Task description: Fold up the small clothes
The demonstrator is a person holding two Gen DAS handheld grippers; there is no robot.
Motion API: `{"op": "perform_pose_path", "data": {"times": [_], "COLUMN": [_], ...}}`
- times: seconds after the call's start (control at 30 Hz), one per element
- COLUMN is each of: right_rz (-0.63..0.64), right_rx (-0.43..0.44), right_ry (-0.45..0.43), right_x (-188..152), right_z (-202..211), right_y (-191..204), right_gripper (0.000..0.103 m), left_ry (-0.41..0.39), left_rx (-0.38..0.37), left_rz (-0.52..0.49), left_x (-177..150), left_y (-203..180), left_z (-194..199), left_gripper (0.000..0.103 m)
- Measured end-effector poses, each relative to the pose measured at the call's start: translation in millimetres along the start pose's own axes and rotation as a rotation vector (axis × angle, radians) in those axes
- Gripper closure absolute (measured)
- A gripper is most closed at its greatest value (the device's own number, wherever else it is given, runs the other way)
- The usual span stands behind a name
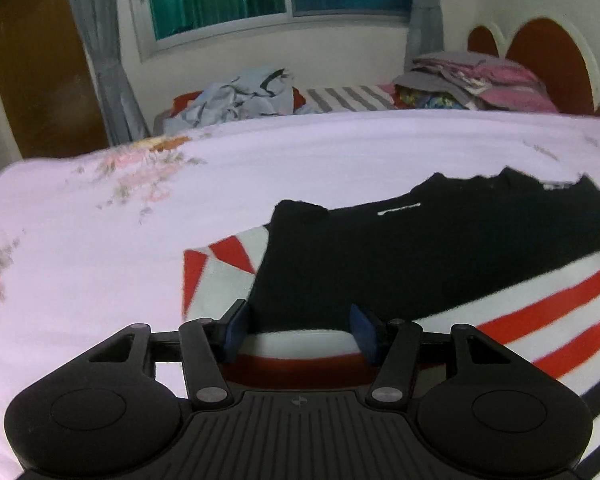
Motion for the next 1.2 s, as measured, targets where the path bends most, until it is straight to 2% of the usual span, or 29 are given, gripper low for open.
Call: {"op": "perform_pose_path", "data": {"times": [0.07, 0.1, 0.13, 0.2, 0.33, 0.43, 0.53, 0.63, 0.7, 0.77, 0.8, 0.87, 0.9, 0.97, 1.03, 1.13, 1.2], "right_rz": [0.014, 0.003, -0.005, -0.009, 0.014, 0.057, 0.093, 0.045, -0.028, -0.057, -0.049, -0.016, -0.02, -0.033, -0.026, 0.004, 0.02], "right_rx": [-0.031, -0.038, -0.016, 0.068, 0.199, 0.217, 0.205, 0.122, 0.051, 0.052, 0.053, 0.017, 0.004, 0.058, 0.139, 0.188, 0.168], "right_ry": [-0.003, -0.035, -0.077, -0.095, -0.046, -0.014, -0.011, 0.0, 0.037, 0.035, 0.043, 0.055, 0.029, -0.025, -0.019, 0.007, 0.058], "right_x": [6.8, 11.4, 14.1, 12.0, -0.1, -11.0, -20.8, -32.5, -47.3, -59.8, -61.4, -58.5, -53.5, -45.3, -45.9, -49.9, -60.2], "right_z": [6.2, 13.5, 23.0, 31.8, 28.9, 23.4, 31.0, 41.0, 47.0, 56.4, 59.3, 67.0, 72.7, 91.1, 96.9, 94.3, 88.7], "right_y": [9.4, 16.8, 26.7, 50.0, 99.3, 117.5, 110.0, 74.0, 36.9, 14.6, 13.4, 21.6, 27.7, 45.9, 73.3, 109.5, 121.7], "right_gripper": [0.082, 0.07, 0.067, 0.064, 0.067, 0.066, 0.065, 0.067, 0.068, 0.075, 0.075, 0.075, 0.069, 0.067, 0.069, 0.069, 0.069], "left_ry": [0.001, -0.024, -0.057, -0.064, -0.026, 0.008, 0.01, 0.018, 0.022, 0.034, 0.036, 0.037, 0.013, -0.033, -0.04, -0.002, 0.039], "left_rx": [0.051, 0.054, 0.033, -0.036, -0.127, -0.125, -0.131, -0.061, -0.019, -0.011, -0.01, 0.042, 0.035, -0.027, -0.067, -0.121, -0.127], "left_rz": [-0.002, 0.008, 0.016, 0.018, -0.019, -0.052, -0.002, 0.011, 0.041, 0.054, 0.035, 0.002, 0.001, 0.017, 0.006, 0.008, -0.006], "left_x": [5.6, 9.5, 15.2, 20.7, 16.5, 2.6, -7.0, -21.3, -37.3, -49.5, -48.2, -39.7, -34.2, -27.0, -25.5, -30.3, -40.9], "left_y": [-4.7, -9.7, -18.3, -44.6, -94.9, -114.2, -97.8, -60.3, -30.3, -12.5, -13.8, -26.6, -34.0, -58.0, -83.3, -116.7, -131.1], "left_z": [6.7, 16.4, 27.1, 39.6, 41.8, 40.1, 43.9, 49.3, 54.9, 58.0, 56.8, 62.2, 69.2, 85.9, 94.8, 95.2, 92.6], "left_gripper": [0.046, 0.046, 0.046, 0.046, 0.046, 0.046, 0.044, 0.043, 0.028, 0.028, 0.028, 0.028, 0.028, 0.028, 0.028, 0.028, 0.028]}}
Point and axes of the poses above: each gripper's, at about its wrist camera, not at the fingertips, and z roughly against the way its jaws point, y to its left, x to its top, the point moved 5 cm from there along -z, roughly the way its jaws point, and after that the axes turned 2 degrees about x, right-handed, at the moved point
